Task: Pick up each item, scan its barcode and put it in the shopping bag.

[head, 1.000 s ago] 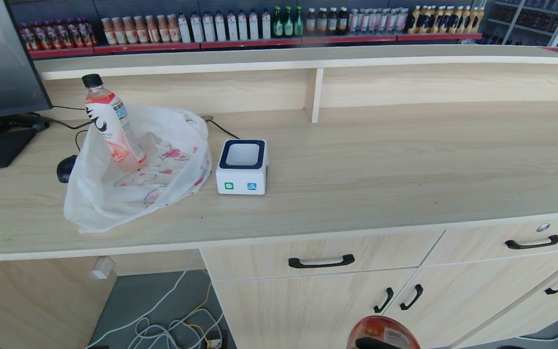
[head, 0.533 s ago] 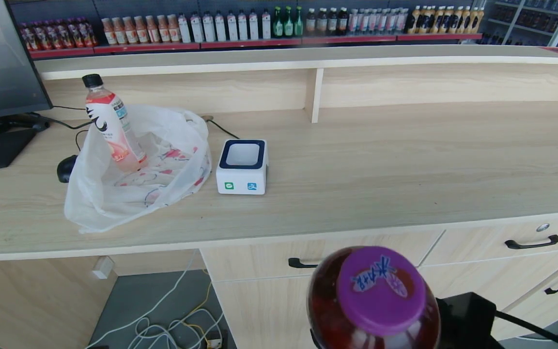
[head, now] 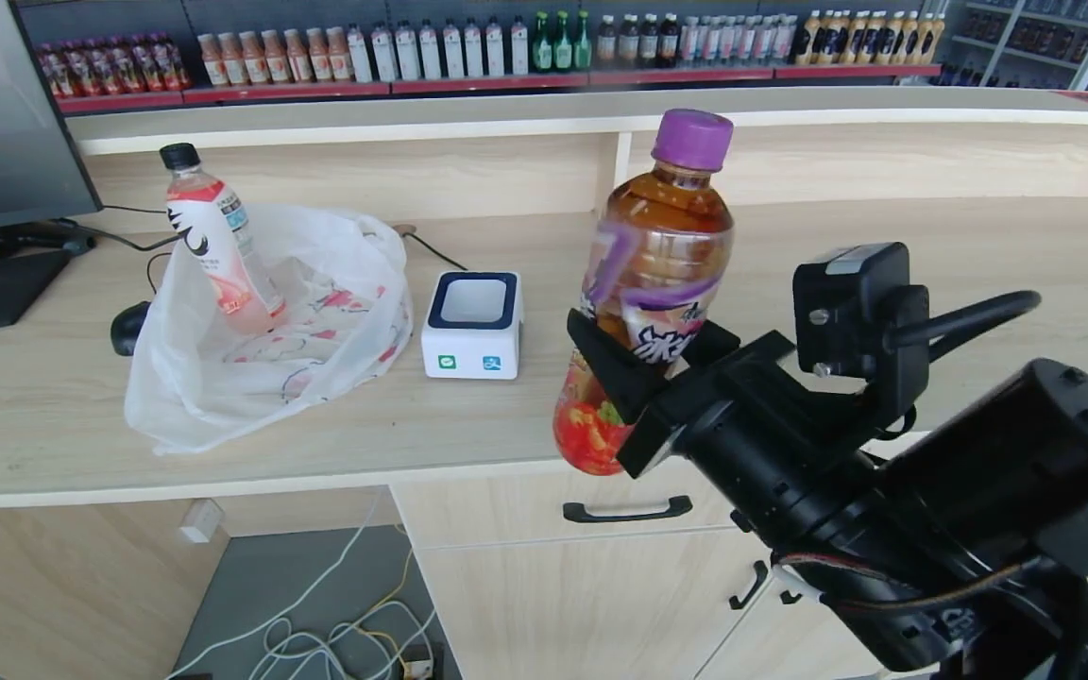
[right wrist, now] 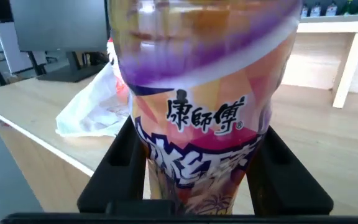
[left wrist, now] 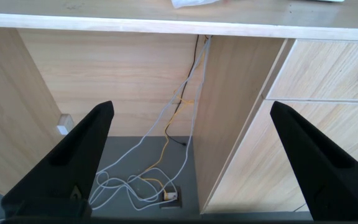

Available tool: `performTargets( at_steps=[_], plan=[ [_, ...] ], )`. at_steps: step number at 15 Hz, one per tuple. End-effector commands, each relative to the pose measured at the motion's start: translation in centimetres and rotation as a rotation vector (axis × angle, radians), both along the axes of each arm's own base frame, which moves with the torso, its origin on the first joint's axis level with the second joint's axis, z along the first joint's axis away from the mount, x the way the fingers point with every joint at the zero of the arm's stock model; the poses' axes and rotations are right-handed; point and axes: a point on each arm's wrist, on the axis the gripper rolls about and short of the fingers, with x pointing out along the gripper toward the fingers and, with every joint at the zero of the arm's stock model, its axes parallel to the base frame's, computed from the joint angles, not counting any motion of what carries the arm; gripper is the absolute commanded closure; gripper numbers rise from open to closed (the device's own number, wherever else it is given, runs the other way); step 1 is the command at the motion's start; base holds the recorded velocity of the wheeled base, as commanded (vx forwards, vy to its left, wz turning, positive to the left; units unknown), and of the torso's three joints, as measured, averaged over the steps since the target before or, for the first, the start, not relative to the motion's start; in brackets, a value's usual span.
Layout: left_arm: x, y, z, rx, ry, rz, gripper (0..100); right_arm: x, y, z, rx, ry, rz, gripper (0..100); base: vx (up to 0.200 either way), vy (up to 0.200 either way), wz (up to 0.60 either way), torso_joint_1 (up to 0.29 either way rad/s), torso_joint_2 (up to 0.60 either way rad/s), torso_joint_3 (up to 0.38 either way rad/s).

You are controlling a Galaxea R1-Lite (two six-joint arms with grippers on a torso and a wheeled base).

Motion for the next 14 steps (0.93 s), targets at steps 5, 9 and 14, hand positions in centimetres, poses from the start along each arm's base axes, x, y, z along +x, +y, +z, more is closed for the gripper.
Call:
performTargets(
  at_steps=[5, 9, 14],
  plan=[
    [0.0, 0.0, 0.0, 0.001, 0.000, 0.000, 0, 8.3, -1.9, 1.9, 0.142, -0.065, -0.268, 100, 0.000, 0.000, 0.00, 0.000, 0.00, 0.000],
    [0.0, 0.0, 0.0, 0.005, 0.001, 0.000, 0, 10.5, -5.3, 1.8, 0.165, -0.066, -0.374, 100, 0.000, 0.000, 0.00, 0.000, 0.00, 0.000],
    [0.0, 0.0, 0.0, 0.003, 0.000, 0.000, 0, 10.3, -5.7, 2.7, 0.205, -0.073, -0.389, 100, 0.000, 0.080, 0.00, 0.001, 0.00, -0.001]
  ],
)
